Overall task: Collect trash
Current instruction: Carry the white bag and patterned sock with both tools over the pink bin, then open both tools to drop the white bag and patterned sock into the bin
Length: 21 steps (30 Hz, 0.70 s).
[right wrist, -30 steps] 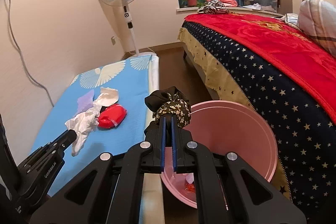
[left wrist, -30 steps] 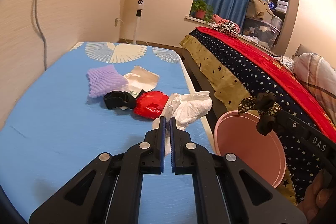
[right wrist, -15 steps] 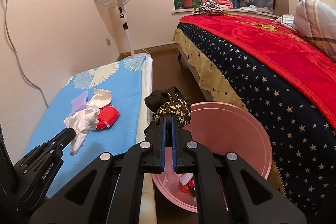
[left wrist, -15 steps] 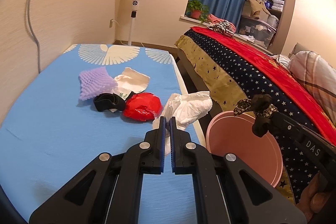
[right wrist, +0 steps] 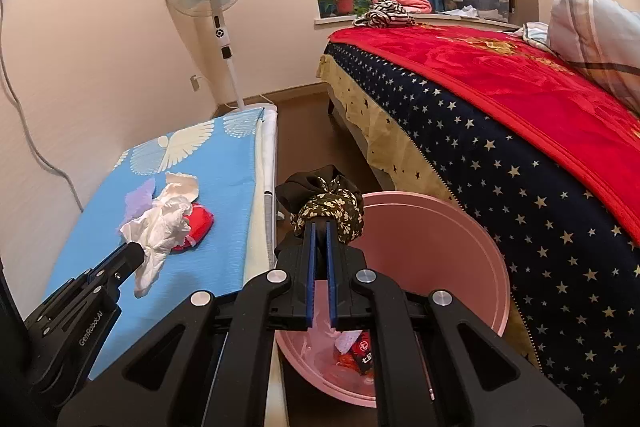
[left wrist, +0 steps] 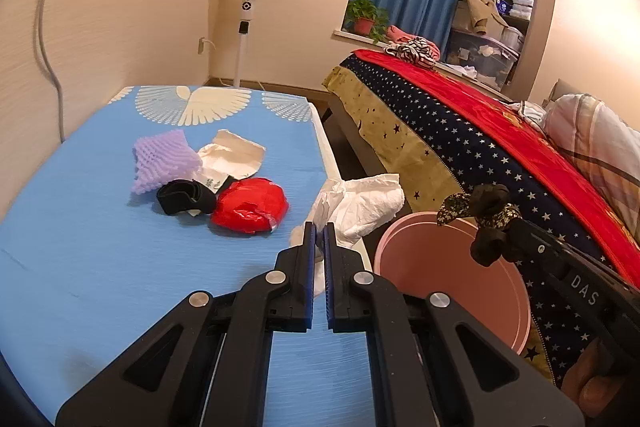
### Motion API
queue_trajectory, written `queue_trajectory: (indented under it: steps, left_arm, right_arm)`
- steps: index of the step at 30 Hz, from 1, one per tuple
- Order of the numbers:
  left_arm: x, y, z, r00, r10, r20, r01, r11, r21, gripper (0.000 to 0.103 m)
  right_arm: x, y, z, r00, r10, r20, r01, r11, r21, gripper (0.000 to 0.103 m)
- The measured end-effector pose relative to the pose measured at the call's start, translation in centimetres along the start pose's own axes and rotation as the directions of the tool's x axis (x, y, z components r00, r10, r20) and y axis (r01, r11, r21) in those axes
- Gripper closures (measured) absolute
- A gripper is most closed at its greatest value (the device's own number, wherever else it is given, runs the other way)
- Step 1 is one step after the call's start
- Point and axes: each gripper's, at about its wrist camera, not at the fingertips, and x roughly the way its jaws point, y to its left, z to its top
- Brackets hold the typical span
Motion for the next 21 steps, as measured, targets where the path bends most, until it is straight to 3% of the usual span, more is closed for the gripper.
queue_trajectory:
  steps: [11, 21]
  left_arm:
    - [0.9, -1.6, 0.1, 0.999, -0.031, -0.006, 0.031, 0.999, 0.011, 0.099]
    - [2.4, -4.7, -0.2, 0.993, -0.114, -0.028, 0.116, 0.992, 0.047, 0.099]
  right_arm:
    - [0.5, -1.9, -0.4, 0.999, -0.05, -0.012, 0.05, 0.998, 0.033, 0.098]
    - [1.3, -4.9, -0.8, 0.991, -0.129, -0.043, 0.132, 0.986, 0.097, 0.098]
